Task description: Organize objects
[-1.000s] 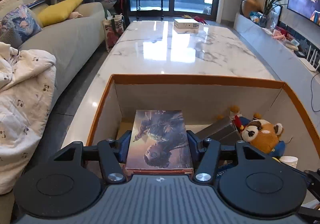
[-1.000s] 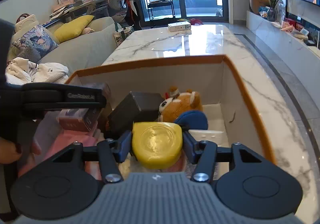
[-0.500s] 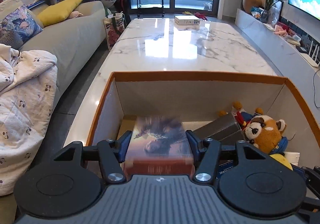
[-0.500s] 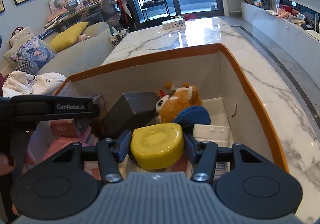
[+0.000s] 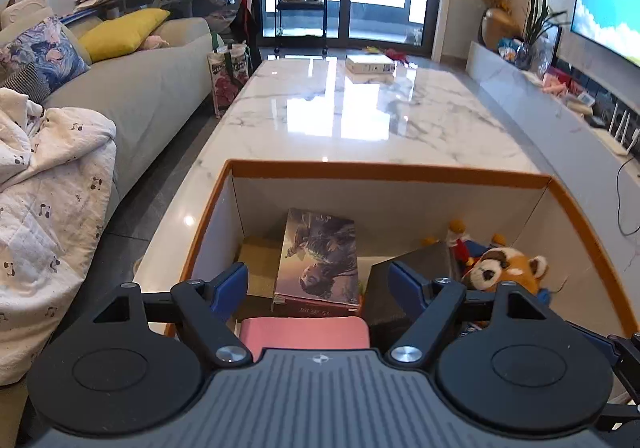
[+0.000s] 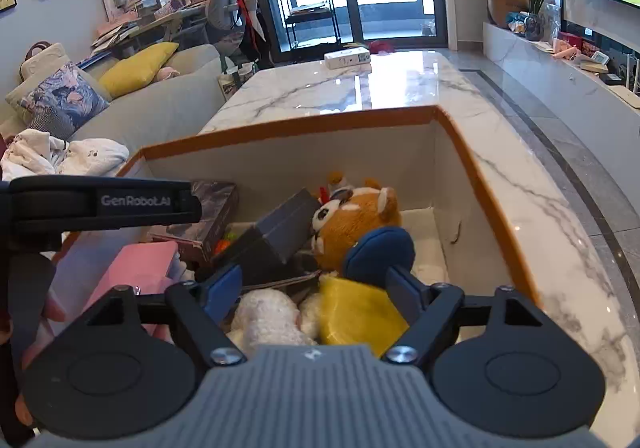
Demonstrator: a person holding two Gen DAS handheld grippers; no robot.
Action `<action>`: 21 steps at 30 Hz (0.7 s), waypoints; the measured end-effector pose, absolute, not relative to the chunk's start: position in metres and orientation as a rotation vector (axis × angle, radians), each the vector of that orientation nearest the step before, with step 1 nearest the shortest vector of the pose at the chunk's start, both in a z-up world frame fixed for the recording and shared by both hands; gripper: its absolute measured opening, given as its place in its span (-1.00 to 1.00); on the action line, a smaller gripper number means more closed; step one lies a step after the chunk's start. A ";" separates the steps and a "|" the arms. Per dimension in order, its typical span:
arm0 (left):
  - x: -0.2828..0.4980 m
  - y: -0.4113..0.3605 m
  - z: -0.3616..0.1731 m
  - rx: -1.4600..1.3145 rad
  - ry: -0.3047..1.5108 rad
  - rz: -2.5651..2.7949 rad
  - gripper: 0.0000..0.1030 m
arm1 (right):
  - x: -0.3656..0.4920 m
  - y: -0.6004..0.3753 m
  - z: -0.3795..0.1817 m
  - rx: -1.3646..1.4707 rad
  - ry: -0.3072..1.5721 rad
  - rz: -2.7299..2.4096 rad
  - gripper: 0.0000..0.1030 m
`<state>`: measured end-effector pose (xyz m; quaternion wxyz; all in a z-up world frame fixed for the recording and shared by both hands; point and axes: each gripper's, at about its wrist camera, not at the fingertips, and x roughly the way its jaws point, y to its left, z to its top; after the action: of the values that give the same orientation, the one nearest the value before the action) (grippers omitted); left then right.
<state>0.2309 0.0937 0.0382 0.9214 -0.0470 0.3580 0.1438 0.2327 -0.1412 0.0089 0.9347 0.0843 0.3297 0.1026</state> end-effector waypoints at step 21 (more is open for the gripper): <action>0.154 0.073 0.073 -0.074 0.722 0.358 0.80 | 0.167 -0.152 0.052 0.099 0.584 0.190 0.79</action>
<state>0.1542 0.0731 0.0734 0.9193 -0.0359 0.3513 0.1739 0.1671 -0.1524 0.0524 0.9520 0.0487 0.2872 0.0936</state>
